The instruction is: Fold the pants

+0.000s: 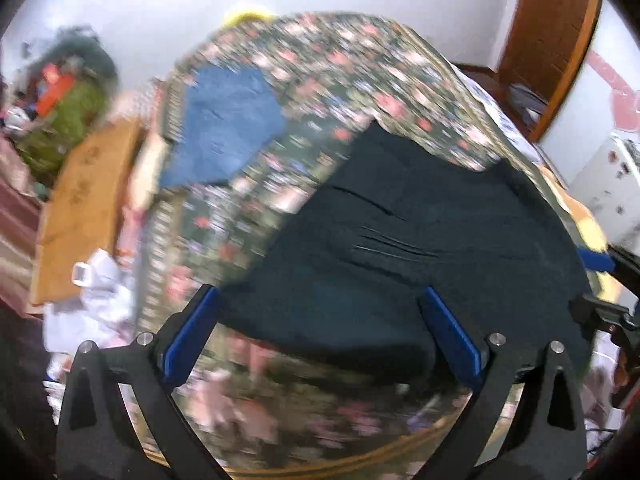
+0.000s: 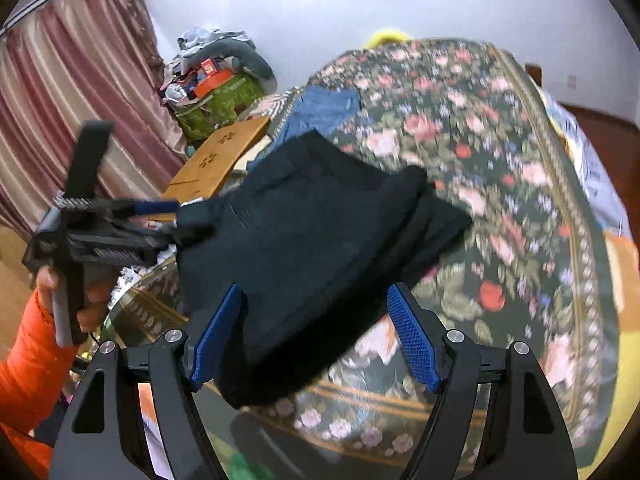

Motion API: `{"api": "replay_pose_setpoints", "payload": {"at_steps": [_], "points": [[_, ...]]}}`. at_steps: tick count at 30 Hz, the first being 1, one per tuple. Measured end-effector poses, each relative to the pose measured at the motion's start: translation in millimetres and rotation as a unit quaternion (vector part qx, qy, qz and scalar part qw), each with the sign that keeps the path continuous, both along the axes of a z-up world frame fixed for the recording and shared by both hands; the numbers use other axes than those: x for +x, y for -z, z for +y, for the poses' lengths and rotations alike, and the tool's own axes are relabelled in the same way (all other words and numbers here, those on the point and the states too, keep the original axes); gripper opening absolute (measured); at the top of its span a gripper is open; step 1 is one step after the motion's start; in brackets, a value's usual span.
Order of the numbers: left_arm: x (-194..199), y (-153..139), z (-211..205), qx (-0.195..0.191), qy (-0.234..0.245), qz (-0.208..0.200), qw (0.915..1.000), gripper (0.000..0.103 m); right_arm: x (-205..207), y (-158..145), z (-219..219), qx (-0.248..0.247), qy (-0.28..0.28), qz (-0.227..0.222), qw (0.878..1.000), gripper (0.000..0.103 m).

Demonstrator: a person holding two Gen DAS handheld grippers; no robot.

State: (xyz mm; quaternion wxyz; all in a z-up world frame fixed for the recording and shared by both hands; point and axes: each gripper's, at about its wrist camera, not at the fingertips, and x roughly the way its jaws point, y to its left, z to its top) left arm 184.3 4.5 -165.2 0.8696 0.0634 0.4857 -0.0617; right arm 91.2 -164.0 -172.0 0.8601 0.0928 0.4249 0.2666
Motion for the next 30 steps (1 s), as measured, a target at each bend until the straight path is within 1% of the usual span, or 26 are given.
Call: {"api": "replay_pose_setpoints", "payload": {"at_steps": [1,3,5,6,8,9,10,11,12,16,18,23,25,26,28,29,30], "points": [[3,-4,9,0.017,-0.014,-0.014,0.9997,0.101,0,3,-2,0.003,0.000,0.005,1.000,0.073],[11,-4,24,0.023,-0.030,-0.019,0.9991,0.101,2,7,-5,0.003,-0.001,0.011,1.000,0.073],[26,3,42,0.027,-0.052,-0.006,0.9983,0.101,5,11,-5,0.005,-0.003,0.017,1.000,0.073],[33,7,49,0.035,-0.061,-0.001,0.9975,0.101,6,14,-4,0.006,-0.004,0.021,1.000,0.073],[45,20,56,0.061,-0.070,0.010,0.9956,0.101,8,19,-2,0.000,-0.008,0.024,1.000,0.073],[50,30,57,0.074,-0.072,0.025,0.9943,0.101,9,21,-1,-0.005,-0.010,0.025,1.000,0.073],[52,39,56,0.074,-0.067,0.041,0.9942,0.101,9,23,0,-0.008,-0.012,0.026,1.000,0.073],[54,50,58,0.058,-0.062,0.060,0.9946,0.102,10,24,0,-0.008,-0.013,0.025,1.000,0.073],[53,56,61,0.042,-0.067,0.071,0.9943,0.102,12,24,0,-0.012,-0.015,0.025,0.999,0.073],[44,61,71,0.000,-0.077,0.091,0.9928,0.102,24,26,-2,-0.028,-0.023,0.026,0.999,0.073],[32,61,69,-0.004,-0.074,0.091,0.9931,0.102,33,26,-3,-0.039,-0.024,0.023,0.999,0.073],[4,55,64,-0.029,-0.062,0.087,0.9938,0.102,52,26,-10,-0.066,-0.009,0.009,0.998,0.073],[-7,51,58,-0.028,-0.049,0.074,0.9957,0.102,59,24,-14,-0.079,0.006,0.002,0.997,0.073],[-9,48,56,-0.019,-0.043,0.062,0.9969,0.101,62,24,-16,-0.081,0.011,0.002,0.997,0.073],[-12,40,49,0.018,-0.027,0.026,0.9991,0.101,66,20,-21,-0.073,0.016,0.004,0.997,0.073],[-13,34,46,0.040,-0.023,0.006,0.9989,0.101,66,17,-23,-0.067,0.017,0.006,0.998,0.073],[-12,30,46,0.051,-0.025,-0.008,0.9984,0.101,67,12,-26,-0.059,0.020,0.006,0.998,0.073]]}}
